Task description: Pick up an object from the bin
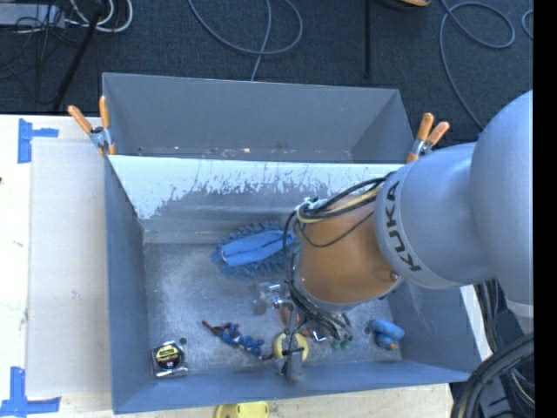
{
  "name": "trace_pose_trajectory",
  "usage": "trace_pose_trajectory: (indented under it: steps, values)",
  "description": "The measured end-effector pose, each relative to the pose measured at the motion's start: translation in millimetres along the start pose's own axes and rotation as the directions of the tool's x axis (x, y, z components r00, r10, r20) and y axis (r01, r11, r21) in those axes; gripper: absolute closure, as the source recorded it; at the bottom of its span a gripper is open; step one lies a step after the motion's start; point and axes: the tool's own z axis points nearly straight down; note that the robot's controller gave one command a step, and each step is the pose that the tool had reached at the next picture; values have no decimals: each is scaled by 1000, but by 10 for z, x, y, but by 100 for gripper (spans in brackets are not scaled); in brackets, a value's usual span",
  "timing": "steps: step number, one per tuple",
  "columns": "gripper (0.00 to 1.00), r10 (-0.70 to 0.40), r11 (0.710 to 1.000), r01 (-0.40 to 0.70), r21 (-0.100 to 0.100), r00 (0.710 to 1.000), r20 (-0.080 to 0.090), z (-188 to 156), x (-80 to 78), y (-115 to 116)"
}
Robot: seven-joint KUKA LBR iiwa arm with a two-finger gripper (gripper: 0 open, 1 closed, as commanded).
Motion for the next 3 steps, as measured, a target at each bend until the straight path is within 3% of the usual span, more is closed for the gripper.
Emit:
trace_pose_trajectory:
  steps: [1,2,3]
  values:
    - [0,-6,1000,6,0,1000,5,105,-26,49]
    - [0,145,989,-145,0,989,4,131,-25,139]
    - [100,100,995,-100,0,995,2,146,147,94]
